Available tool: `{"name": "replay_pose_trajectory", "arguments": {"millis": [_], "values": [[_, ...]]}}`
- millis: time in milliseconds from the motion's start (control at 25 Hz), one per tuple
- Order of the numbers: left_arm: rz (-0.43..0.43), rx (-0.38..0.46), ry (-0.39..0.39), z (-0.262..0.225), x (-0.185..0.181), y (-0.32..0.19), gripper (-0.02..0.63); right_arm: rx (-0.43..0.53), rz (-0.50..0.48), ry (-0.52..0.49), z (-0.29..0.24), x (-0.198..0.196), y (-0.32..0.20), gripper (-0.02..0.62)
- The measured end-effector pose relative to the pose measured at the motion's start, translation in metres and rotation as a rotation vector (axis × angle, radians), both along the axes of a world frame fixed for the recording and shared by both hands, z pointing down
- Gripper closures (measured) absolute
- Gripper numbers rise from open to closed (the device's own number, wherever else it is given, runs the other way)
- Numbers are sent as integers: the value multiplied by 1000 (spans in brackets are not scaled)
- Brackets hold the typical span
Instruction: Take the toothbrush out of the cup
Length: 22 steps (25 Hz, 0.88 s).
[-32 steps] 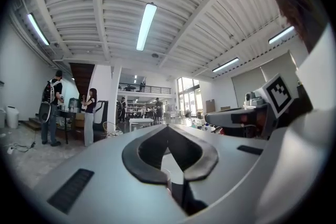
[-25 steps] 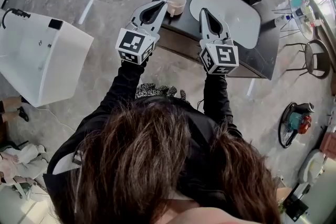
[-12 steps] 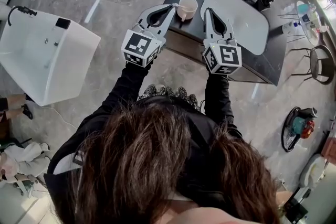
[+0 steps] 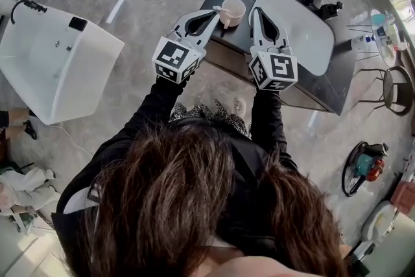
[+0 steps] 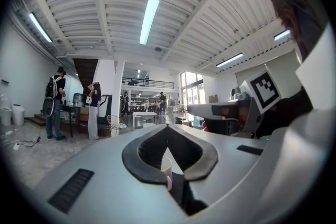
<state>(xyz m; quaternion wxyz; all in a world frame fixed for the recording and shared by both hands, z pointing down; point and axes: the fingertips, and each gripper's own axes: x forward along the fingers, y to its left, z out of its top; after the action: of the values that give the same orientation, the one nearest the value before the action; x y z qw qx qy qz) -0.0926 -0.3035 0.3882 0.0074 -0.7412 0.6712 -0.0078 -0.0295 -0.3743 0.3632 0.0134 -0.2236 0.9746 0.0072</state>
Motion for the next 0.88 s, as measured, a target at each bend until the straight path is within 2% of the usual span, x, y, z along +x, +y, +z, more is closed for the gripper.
{"name": "replay_pose_trajectory", "arguments": {"millis": [240, 440, 640, 880], "values": [[-121, -13, 24, 12, 16, -23, 598, 22, -158, 24, -2, -7, -25, 591], [-202, -57, 55, 38, 39, -50, 598, 46, -265, 27, -8, -1, -55, 591], [-321, -82, 80, 53, 42, -54, 598, 56, -370, 31, -7, 1, -61, 591], [-404, -112, 205, 86, 41, -59, 598, 67, -437, 41, -5, 7, -63, 591]]}}
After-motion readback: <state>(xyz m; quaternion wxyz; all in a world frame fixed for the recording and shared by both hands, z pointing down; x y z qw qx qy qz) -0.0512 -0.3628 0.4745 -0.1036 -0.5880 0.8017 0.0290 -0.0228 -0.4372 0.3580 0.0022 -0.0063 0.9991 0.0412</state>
